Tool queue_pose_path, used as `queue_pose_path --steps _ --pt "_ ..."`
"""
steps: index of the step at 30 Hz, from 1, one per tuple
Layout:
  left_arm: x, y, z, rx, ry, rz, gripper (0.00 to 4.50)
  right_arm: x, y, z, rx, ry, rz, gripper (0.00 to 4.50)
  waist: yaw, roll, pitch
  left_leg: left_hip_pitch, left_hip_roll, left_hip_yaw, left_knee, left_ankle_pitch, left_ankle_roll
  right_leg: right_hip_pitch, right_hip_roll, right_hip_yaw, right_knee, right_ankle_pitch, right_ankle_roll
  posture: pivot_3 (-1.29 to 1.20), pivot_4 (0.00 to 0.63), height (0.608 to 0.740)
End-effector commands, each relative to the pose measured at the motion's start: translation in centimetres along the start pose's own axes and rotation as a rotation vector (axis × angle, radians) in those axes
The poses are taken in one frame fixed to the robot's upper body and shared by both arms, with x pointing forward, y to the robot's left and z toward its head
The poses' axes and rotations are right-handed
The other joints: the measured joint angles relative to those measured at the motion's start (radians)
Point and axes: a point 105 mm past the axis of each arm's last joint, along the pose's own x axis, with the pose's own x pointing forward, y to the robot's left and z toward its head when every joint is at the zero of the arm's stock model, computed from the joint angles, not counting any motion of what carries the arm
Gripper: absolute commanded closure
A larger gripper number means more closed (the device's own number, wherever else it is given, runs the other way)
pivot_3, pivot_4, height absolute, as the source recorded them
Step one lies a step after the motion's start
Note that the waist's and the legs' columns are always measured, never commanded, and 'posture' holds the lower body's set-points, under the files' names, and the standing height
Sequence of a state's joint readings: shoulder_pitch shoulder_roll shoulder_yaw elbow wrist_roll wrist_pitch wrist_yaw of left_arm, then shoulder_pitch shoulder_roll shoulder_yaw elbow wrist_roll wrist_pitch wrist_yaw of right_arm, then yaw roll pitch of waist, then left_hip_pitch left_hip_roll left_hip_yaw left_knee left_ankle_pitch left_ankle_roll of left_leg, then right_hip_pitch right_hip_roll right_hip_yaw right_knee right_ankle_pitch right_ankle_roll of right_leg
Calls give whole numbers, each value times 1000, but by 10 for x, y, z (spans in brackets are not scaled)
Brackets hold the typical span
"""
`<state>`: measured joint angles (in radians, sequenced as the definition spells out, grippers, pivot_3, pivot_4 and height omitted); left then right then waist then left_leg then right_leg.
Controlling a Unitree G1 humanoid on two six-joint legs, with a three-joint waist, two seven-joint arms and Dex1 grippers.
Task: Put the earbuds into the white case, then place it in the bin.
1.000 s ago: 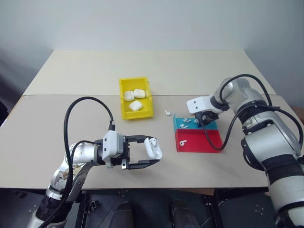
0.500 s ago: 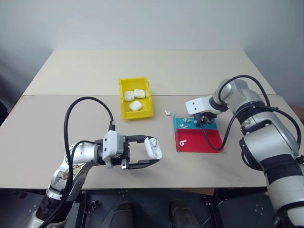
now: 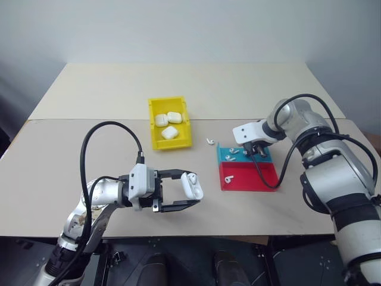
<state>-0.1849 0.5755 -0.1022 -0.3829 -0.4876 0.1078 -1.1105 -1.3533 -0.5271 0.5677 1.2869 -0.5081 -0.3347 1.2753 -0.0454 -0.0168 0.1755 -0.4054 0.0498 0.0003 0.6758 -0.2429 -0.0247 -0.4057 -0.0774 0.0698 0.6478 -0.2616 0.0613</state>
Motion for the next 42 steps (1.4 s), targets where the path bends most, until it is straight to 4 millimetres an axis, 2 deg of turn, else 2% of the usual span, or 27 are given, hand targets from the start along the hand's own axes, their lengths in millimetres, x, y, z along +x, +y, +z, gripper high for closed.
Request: queue_pose_path --steps 1,6,10,15,18,20,23,27,29,31,34,37,42 --pt "3 0 8 39 -27 -10 1763 -12 -10 5 -20 -14 -48 3867 0 0 0 0 0 0 0 0 0 0 0 0 0 0 0 0 150 740" --pt "3 1 11 35 -42 -5 1763 -14 -12 4 -8 -17 -63 3867 0 0 0 0 0 0 0 0 0 0 0 0 0 0 0 0 150 740" --pt "3 3 13 35 -50 -3 1763 -28 -18 5 16 -74 -105 3867 0 0 0 0 0 0 0 0 0 0 0 0 0 0 0 0 150 740" --pt "8 8 21 28 -94 -2 1763 -66 -31 10 121 -280 -231 3867 4 1 1 -1 0 0 0 0 0 0 0 0 0 0 0 0 150 740" --pt "19 12 28 30 -131 -26 1763 -107 -33 19 179 -535 -359 3867 8 1 1 0 0 0 0 0 0 0 0 0 0 0 0 0 150 740" --pt "24 15 32 37 -135 -46 1763 -131 -24 25 185 -662 -420 3867 17 1 1 -1 0 -2 0 0 0 1 0 -1 -1 0 0 0 150 740" --pt "30 21 40 32 -174 -61 1763 -181 12 47 160 -967 -551 3867 30 1 1 -1 0 -2 0 0 0 1 0 -1 0 0 0 0 150 740" --pt "33 29 48 31 -214 -81 1763 -213 64 69 182 -1274 -562 3867 34 2 1 -2 0 -2 1 0 0 1 0 -1 0 0 0 0 150 740" --pt "36 32 50 31 -227 -97 1763 -217 85 77 218 -1381 -528 3867 34 1 1 -1 0 -3 2 0 0 3 0 -2 -1 0 0 0 150 740" --pt "40 34 52 35 -240 -119 1763 -213 104 86 262 -1459 -481 3867 30 1 1 1 0 -3 2 0 0 5 0 -2 -1 0 0 0 150 740" --pt "44 37 54 37 -249 -141 1763 -208 120 96 316 -1554 -424 3867 25 1 1 3 0 -2 1 0 0 7 0 -1 -1 0 0 0 150 740" --pt "52 38 57 34 -253 -159 1763 -200 130 105 352 -1593 -396 3867 26 1 1 2 -1 -3 1 0 0 6 0 -1 -1 0 1 0 150 740" --pt "58 35 60 29 -281 -188 1763 -186 130 119 383 -1587 -375 3867 26 1 1 1 -1 -3 1 0 0 5 0 -1 -2 0 1 0 150 740"
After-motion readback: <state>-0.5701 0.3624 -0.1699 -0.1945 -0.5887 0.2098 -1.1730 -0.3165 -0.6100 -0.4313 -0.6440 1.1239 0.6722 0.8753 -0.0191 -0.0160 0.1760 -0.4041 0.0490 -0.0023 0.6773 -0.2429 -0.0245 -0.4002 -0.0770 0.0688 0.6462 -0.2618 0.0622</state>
